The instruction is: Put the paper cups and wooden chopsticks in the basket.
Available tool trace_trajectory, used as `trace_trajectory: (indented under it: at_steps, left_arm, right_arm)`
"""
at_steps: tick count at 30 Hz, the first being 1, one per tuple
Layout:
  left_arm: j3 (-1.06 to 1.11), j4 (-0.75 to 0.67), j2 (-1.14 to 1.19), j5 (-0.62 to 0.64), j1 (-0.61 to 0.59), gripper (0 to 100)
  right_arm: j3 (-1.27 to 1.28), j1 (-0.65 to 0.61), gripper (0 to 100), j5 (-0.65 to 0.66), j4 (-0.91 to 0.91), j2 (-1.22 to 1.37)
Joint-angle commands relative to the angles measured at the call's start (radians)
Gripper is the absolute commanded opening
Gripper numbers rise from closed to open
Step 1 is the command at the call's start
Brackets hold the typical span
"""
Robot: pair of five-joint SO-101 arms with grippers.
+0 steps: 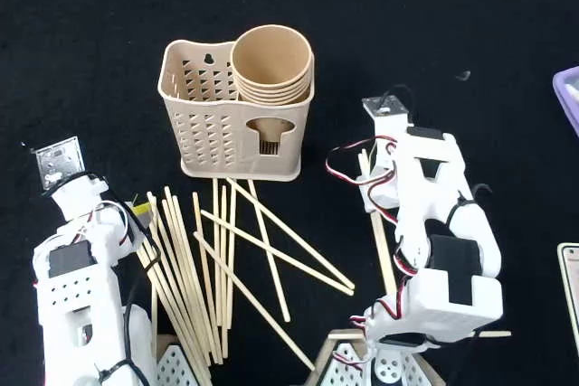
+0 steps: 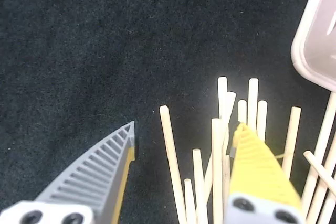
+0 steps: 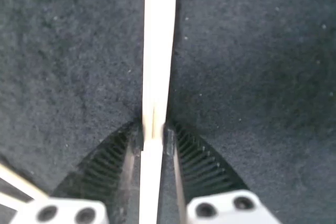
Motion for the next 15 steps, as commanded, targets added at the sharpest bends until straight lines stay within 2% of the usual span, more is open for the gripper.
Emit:
trace_trajectory:
  at_steps: [1,5,10,15]
  left_arm:
    - [-0.013,-0.014,-0.014,0.0,0.004,29]
    - [-0.013,-0.014,-0.014,0.0,0.005,29]
    - [-0.013,-0.014,-0.014,0.0,0.008,29]
    - [-0.013,-0.014,-0.014,0.0,0.004,29]
  right_arm:
    - [0.039,0.011,1.2,0.044,0.02,0.028]
    - [0.035,0.009,1.5,0.066,0.037,0.022]
    - [0.008,-0.043,11.3,0.115,0.109,0.028]
    - [0.022,-0.074,6.7,0.114,0.098,0.03]
